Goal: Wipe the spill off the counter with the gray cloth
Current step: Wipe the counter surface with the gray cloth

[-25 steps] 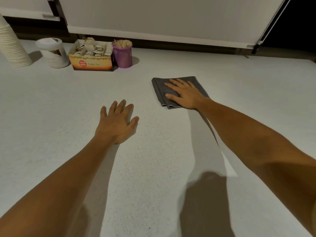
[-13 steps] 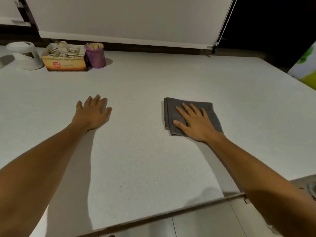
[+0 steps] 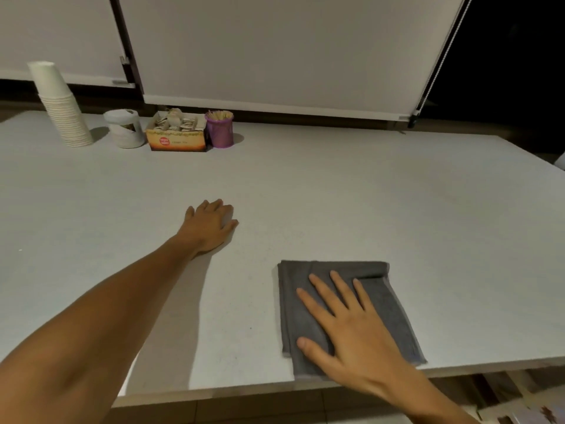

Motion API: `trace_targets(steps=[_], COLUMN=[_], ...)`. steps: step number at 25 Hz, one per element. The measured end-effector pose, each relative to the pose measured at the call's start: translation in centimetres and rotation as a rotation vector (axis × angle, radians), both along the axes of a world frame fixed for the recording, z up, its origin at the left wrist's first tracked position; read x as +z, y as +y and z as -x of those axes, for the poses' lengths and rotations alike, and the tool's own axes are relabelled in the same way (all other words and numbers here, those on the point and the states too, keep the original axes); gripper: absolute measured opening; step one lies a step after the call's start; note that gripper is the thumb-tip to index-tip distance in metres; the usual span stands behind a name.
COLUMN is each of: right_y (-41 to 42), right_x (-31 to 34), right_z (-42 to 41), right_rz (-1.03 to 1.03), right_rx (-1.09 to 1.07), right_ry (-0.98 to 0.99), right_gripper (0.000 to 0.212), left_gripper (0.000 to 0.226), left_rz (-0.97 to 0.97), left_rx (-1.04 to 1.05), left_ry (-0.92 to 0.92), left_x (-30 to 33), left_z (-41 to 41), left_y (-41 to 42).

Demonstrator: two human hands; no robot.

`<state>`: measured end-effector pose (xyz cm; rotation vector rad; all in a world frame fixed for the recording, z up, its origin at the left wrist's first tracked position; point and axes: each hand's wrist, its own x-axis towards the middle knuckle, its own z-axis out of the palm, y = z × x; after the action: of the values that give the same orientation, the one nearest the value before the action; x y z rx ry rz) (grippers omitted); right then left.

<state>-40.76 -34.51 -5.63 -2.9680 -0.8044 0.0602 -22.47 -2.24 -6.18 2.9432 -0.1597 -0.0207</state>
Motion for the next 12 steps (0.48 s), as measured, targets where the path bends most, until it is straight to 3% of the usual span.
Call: trace_targets(steps=[3, 7, 12], right_y=[3.0, 7.2, 12.8], right_x=[0.0, -0.3, -1.2], right_z=[-0.6, -4.7, -14.4], right_rz=[-0.028, -0.079, -0.079], right_rx=[0.114, 0.160, 0.129], right_ry=[0.011, -0.005, -0.049], right_gripper=[0.076, 0.076, 0.075], left_gripper=[0.071, 0.068, 0.070], left_rz=[-0.025, -0.010, 0.429], left_rx=[0.026, 0.023, 0.073], left_ry=[0.030, 0.032, 0.038], left_x=[-0.1, -0.5, -0.1], left_z=[-0.8, -2.4, -2.7], left_y=[1.3, 1.9, 2.7])
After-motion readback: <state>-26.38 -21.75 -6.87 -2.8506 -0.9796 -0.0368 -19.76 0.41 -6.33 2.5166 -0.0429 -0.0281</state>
